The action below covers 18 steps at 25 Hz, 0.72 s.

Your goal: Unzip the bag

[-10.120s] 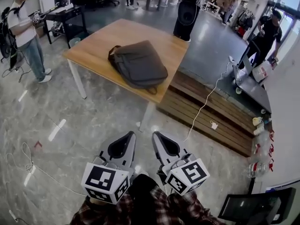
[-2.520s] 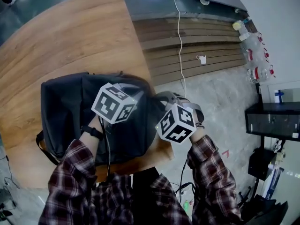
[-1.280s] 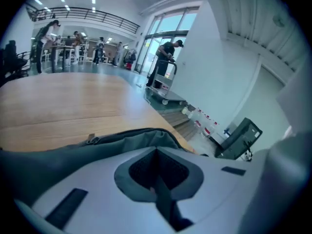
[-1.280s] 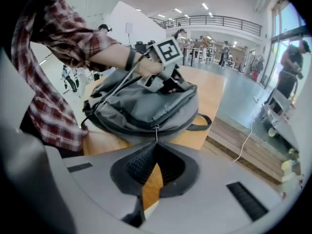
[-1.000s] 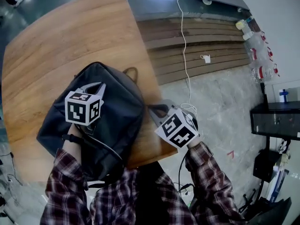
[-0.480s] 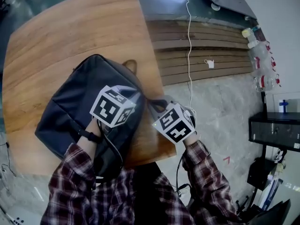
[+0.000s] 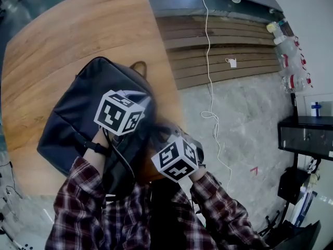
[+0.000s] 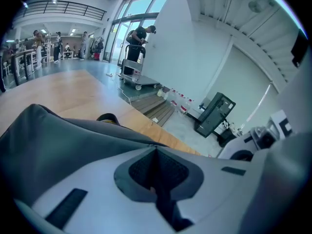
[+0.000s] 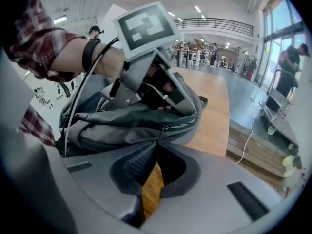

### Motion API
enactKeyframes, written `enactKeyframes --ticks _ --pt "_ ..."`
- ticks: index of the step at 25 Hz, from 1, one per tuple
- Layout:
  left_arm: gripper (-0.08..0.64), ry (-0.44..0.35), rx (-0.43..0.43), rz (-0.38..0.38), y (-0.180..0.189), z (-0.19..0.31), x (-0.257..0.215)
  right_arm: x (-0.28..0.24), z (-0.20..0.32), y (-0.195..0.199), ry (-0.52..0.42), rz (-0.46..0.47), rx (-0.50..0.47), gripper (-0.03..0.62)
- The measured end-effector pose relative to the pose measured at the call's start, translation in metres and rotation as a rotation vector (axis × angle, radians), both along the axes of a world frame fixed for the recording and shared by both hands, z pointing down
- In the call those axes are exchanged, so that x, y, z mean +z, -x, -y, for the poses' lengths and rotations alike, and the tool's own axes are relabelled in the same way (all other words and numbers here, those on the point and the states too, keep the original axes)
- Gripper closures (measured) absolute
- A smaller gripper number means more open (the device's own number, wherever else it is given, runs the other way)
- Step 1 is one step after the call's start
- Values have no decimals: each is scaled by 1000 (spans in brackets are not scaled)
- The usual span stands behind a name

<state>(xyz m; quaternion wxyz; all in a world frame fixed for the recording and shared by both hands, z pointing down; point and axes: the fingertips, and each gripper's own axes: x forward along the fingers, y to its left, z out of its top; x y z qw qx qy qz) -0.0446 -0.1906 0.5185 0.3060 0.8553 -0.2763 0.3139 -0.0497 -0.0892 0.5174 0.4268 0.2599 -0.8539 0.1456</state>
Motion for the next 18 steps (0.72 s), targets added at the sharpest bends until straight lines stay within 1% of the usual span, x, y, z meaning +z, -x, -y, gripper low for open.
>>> enactKeyframes --ticks 3,7,9,11,12,13,16,18 --pt "552 6 -14 -6 0 1 0 -2 -10 7 -6 -21 -31 581" --pt "552 12 -18 -10 -1 4 4 -2 -20 15 -31 -76 -124 581" --pt "552 5 -30 -8 1 7 3 -5 -37 29 -3 -49 -208 581" --pt "552 -13 -57 -3 3 13 4 -3 -74 52 52 -2 -315 584" --pt "552 -18 -66 -5 4 16 3 -1 -88 59 57 10 -321 584" --pt "552 -19 -68 -14 5 16 2 0 -94 60 58 33 -285 584" --pt "552 -46 -80 -75 5 16 -11 -13 -82 41 88 145 -103 584" --pt "552 -58 -126 -131 10 16 -21 -20 -68 27 77 167 -47 584"
